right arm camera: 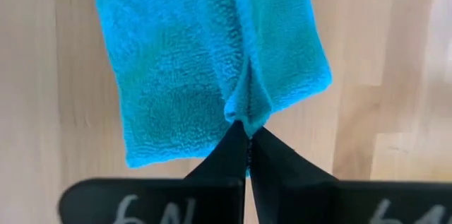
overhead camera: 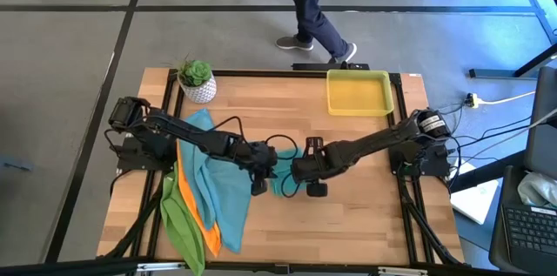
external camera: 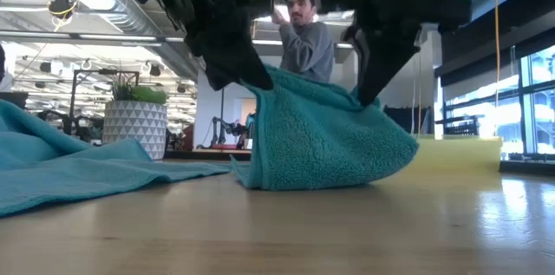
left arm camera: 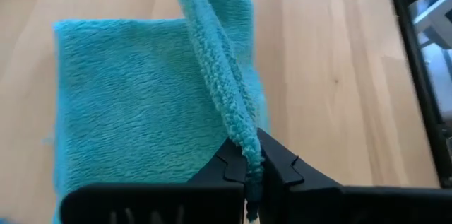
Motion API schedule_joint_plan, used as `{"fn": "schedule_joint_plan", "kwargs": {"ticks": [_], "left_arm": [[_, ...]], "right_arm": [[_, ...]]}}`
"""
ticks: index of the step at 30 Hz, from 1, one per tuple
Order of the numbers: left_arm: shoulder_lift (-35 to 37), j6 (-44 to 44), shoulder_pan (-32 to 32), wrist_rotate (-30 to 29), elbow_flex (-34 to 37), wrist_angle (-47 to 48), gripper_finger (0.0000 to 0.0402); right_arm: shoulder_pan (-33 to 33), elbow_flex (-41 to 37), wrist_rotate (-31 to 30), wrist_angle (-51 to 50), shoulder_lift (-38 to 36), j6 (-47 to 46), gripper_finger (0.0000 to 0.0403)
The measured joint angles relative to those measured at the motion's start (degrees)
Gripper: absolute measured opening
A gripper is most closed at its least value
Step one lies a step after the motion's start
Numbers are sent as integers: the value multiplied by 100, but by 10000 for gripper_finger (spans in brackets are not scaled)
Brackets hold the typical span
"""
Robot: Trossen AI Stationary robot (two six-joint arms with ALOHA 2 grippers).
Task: Fold microfiber towels
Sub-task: Fold the right blue microfiber towel
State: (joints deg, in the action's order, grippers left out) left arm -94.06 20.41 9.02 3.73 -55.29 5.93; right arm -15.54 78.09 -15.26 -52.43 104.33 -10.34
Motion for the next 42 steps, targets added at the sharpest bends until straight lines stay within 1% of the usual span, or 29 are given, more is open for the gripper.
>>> {"fn": "schedule_joint_plan", "kwargs": {"ticks": [2,6,9,11,15,17,20,24,30,33,37,42], "left_arm": [[0,29,-70,-18,0,108,6],[0,-1,-94,-118,0,291,2],[0,-95,-90,-341,5,487,4],[0,-185,-90,-455,7,661,8],[-24,-416,-92,-968,7,999,8],[-37,-554,-99,-1213,7,999,6],[-37,-681,-132,-1417,7,916,3],[-37,-709,-231,-1458,7,907,4],[-37,-713,-276,-1458,7,914,25],[-39,-718,-276,-1461,7,916,37],[-39,-837,-278,-1520,7,920,56],[-41,-875,-308,-1563,7,914,85]], "right_arm": [[74,-94,61,76,0,63,9],[229,-152,-106,284,0,347,9],[376,-156,-134,608,0,615,9],[489,-160,-154,805,0,636,9],[764,-389,-151,1167,0,634,9],[862,-512,-28,1230,0,613,9],[956,-677,293,1369,0,622,9],[971,-740,314,1458,0,634,9],[986,-750,290,1524,0,660,9],[1008,-857,292,1592,0,621,16],[1048,-928,331,1534,0,457,38],[1045,-932,329,1521,0,478,72]]}}
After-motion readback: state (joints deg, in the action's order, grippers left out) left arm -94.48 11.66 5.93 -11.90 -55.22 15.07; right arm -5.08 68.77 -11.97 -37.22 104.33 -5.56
